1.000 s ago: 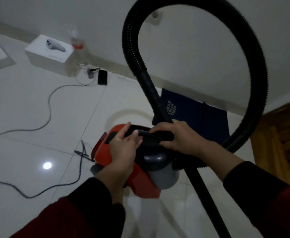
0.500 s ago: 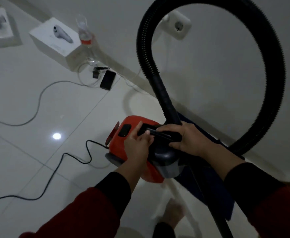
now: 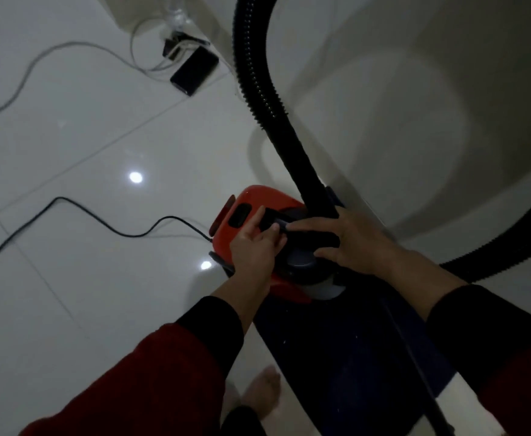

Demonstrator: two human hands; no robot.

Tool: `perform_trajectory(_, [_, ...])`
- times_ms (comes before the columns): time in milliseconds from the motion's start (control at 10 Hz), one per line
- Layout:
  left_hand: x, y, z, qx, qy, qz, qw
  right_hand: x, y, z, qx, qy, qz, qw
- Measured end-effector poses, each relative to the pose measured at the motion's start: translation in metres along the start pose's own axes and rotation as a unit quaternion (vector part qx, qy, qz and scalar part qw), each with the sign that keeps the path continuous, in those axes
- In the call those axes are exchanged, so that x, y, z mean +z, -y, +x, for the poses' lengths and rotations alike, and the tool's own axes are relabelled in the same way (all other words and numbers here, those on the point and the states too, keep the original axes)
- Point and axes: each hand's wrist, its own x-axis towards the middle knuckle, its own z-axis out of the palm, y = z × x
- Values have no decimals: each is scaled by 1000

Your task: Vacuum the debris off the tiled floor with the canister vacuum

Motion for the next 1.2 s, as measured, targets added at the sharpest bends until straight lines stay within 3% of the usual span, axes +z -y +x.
perform_trajectory(300, [-10,81,48,-10,-40,-55,998,53,-87,23,-56,31,15,998])
perform_trajectory(500, [-13,95,56,9,-32,-51,998,68,-102,13,-55,-21,15,998])
perform_trajectory(700, [-15,91,50,32,-7,22,999,76,-94,-1,-23,14,-34,999])
perform_trajectory(1000, [-48,90,39,49,52,171,983,95,-77,-20,-15,-117,17,993])
perform_trajectory(1100, [-66,75,28,9,17,279,960,87,-55,-35,45,-245,4,969])
perform_trajectory(1200, [-123,60,-23,6,47,484,874,107,-16,-90,108,-279,40,953])
